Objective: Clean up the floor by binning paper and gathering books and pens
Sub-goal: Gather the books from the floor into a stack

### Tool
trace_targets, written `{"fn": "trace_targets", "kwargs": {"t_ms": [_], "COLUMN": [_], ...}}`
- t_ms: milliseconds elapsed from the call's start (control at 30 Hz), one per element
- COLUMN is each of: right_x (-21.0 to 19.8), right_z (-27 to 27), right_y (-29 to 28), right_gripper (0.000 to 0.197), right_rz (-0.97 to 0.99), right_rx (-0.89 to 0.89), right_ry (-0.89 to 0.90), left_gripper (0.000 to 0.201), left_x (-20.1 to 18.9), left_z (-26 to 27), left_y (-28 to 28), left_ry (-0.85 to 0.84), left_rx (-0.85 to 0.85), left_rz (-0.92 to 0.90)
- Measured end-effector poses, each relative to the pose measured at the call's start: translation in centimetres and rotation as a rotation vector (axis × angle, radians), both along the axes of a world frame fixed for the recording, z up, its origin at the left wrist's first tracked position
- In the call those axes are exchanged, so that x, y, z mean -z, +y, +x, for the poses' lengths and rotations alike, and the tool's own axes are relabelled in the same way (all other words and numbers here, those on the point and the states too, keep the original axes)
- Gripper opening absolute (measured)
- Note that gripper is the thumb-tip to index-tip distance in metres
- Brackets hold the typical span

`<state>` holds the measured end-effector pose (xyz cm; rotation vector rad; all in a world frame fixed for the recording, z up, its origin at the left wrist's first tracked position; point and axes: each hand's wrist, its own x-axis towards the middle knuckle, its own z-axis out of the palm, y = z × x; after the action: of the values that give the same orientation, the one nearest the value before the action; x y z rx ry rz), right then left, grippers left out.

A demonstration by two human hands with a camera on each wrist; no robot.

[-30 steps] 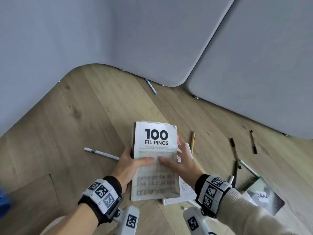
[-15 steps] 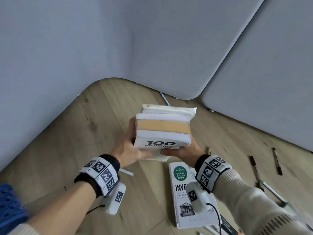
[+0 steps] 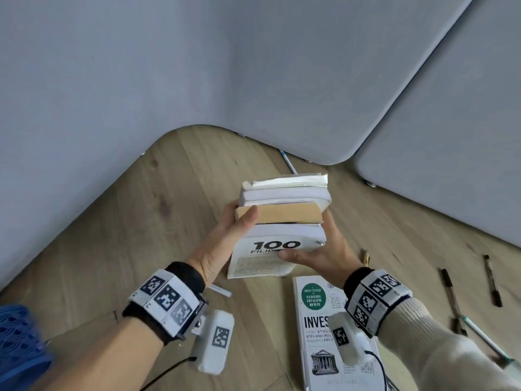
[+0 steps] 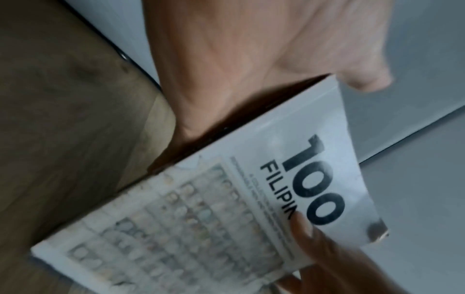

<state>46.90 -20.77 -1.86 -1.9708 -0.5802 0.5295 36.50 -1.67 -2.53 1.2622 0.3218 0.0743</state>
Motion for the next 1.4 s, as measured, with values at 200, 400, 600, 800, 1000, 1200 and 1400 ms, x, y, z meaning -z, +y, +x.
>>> {"fn": "trace_targets", "kwargs": {"t_ms": [200,400,600,800,1000,1200,1400], "right_x": [1.3,1.4,3.4,4.4,4.9,1.1,-10.5], "right_z": [0.7,0.8,-1.8,-4.3,-4.7,-5.6,-9.2], "right_y": [0.5,-0.7,-7.9,-10.2,-11.9,-14.4,-17.9], "right_gripper": [0.101,0.1,0.112,0.121,0.095,0.034,0.024], "right_rz": [0.004,-0.241,-0.995,-1.131,-0.703,-0.358,-0.005], "right_rx": [0.061,0.025,0.251,0.433,0.704,0.672,0.484], "right_ry": [0.042,-0.089,-0.123,0.064,0.514,0.473,0.044], "left_gripper": [0.086,0.103,0.085,0.089,0.087,0.079,0.064], "left_x": [0.3,2.7,3.6,4.7,3.3,0.5,-0.3], "left_z": [2.0,0.9,0.9,1.1,1.0,1.4,1.0], "left_y": [-2.0,-1.2,-0.8,-0.7,-0.5,-4.0,-7.3], "left_ry": [-0.022,0.097,0.157,0.124,0.145,0.108,0.179], "left_rx": [-0.266,-0.055,-0.087,-0.065,-0.058,-0.235,-0.11], "left_rz": [-0.06,0.364,0.457,0.502,0.603,0.546,0.189]}}
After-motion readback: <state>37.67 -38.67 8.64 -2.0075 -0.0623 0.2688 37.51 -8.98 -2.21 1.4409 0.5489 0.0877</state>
